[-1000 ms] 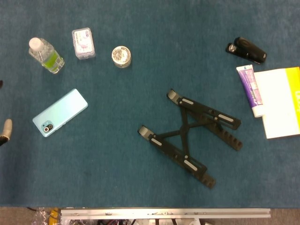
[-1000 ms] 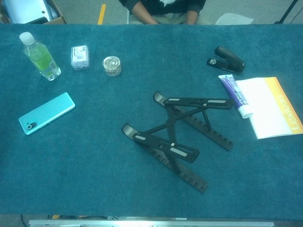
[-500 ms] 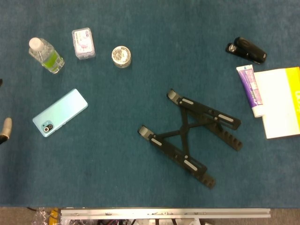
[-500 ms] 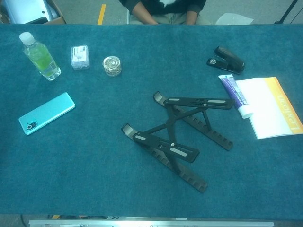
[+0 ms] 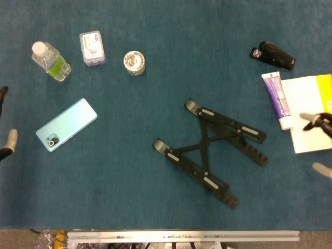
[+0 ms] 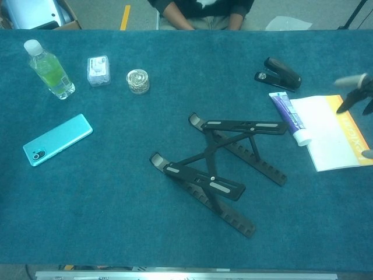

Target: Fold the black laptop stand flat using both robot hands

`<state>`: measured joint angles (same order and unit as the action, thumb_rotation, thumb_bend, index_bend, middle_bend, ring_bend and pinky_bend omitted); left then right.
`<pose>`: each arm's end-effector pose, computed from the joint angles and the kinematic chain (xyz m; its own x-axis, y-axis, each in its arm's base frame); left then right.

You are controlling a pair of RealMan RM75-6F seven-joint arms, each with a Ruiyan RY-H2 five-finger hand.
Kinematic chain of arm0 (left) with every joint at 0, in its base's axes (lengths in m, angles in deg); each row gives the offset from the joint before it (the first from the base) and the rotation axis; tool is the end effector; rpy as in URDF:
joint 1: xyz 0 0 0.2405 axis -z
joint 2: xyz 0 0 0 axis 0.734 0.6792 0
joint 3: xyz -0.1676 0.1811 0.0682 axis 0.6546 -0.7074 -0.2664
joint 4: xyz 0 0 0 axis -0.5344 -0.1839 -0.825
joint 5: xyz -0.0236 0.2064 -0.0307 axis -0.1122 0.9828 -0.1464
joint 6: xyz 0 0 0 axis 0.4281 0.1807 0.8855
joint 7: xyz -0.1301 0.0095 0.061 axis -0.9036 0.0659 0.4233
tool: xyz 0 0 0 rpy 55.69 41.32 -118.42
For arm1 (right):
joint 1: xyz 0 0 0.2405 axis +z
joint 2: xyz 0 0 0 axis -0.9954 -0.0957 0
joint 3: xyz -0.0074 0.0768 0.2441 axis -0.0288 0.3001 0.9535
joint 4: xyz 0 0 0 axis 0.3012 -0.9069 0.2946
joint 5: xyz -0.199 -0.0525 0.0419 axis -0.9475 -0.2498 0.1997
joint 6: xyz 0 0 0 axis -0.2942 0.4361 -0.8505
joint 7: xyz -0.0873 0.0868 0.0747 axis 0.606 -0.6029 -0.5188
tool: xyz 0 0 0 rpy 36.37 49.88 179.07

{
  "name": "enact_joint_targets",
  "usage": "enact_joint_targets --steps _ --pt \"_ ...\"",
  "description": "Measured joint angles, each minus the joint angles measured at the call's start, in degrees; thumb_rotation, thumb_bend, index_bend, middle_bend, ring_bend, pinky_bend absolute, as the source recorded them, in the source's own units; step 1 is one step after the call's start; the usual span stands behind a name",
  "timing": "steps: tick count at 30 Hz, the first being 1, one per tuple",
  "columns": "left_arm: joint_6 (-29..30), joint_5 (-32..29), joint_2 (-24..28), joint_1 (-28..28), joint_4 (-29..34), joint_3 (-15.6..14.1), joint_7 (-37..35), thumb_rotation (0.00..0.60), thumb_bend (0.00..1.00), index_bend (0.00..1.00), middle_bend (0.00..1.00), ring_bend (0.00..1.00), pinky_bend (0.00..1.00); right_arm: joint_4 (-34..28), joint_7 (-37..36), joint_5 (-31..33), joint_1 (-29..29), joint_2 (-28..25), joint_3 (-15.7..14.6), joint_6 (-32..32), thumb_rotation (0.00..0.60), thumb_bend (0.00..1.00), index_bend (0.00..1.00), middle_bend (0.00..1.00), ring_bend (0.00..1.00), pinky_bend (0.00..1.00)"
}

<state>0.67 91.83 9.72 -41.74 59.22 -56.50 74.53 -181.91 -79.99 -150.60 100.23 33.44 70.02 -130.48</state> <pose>-0.2755 0.1789 0.1400 0.4715 0.0271 0.8815 0.8819 -0.0197 -0.4711 -0.2570 -0.1731 0.1473 0.2745 -0.4323 0.8590 -0.9237 -0.3669 0.1105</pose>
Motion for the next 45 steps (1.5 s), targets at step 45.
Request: enact_joint_targets --steps 45 --pt "0.9 -1.9 0.3 -0.9 -4.2 0.5 -4.4 0.600 0.39 0.02 0.02 0.00 0.00 -8.3 10.8 11.7 15.2 12.8 5.2 20.1 0.600 0.19 0.31 0.48 0.34 0.42"
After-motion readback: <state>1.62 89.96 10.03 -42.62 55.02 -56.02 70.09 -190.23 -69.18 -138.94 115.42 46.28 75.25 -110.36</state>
